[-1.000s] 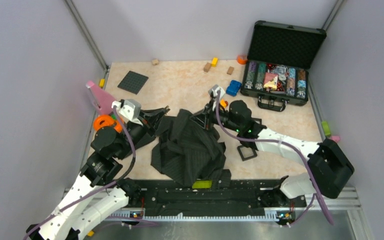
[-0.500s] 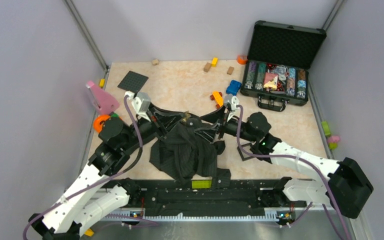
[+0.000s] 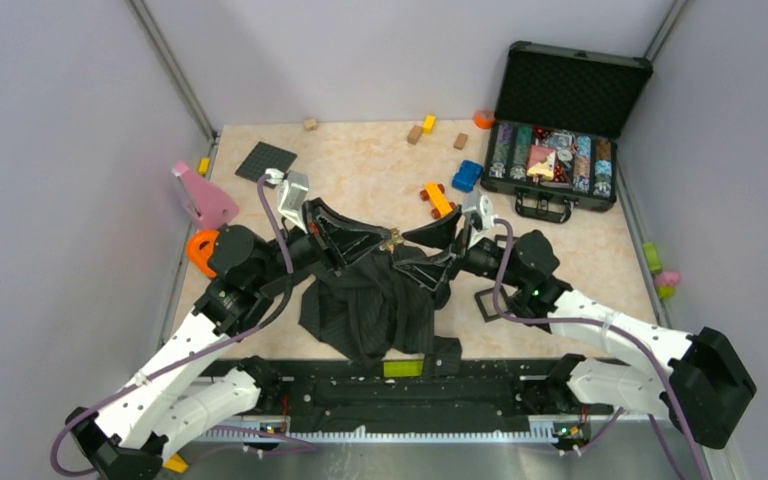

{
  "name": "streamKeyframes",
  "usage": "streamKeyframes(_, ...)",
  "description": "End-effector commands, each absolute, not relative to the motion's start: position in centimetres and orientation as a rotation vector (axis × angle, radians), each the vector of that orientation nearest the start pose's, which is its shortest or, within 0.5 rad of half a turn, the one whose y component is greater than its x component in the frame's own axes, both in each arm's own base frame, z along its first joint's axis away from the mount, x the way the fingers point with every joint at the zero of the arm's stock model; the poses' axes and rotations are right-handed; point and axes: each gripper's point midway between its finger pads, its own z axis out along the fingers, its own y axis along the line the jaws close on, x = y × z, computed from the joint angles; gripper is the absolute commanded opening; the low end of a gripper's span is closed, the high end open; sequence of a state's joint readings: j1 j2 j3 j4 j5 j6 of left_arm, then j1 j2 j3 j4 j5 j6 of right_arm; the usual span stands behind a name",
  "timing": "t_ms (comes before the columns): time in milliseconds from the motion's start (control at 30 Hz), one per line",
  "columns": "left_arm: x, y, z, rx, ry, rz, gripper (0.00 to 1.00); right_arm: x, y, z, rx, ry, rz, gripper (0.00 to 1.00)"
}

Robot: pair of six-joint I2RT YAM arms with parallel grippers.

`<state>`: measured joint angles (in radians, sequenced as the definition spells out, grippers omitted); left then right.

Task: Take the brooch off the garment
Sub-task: Close the brooch.

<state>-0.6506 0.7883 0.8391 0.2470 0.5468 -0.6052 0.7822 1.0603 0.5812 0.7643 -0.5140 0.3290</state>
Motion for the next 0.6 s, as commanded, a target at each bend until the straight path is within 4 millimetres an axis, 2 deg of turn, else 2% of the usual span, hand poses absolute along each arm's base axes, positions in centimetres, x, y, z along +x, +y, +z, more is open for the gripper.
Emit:
streamKeyframes(0, 15.2, -26.6, 41.5, 0.577, 1.291, -1.465, 0.0, 17.9, 31.8, 33.0, -0.767, 1.116, 1.277, 0.64)
streamKeyframes(400, 15.4, -26.9, 40.6, 0.583, 1.294, -1.468, 0.0, 16.4, 32.1, 35.3, -0.797, 1.011, 1.361, 0.63)
streamKeyframes(567, 15.5, -26.8, 40.5, 0.584, 1.279, -1.455, 0.0, 15.6, 32.0, 35.7, -0.817, 0.987, 1.389, 0.62)
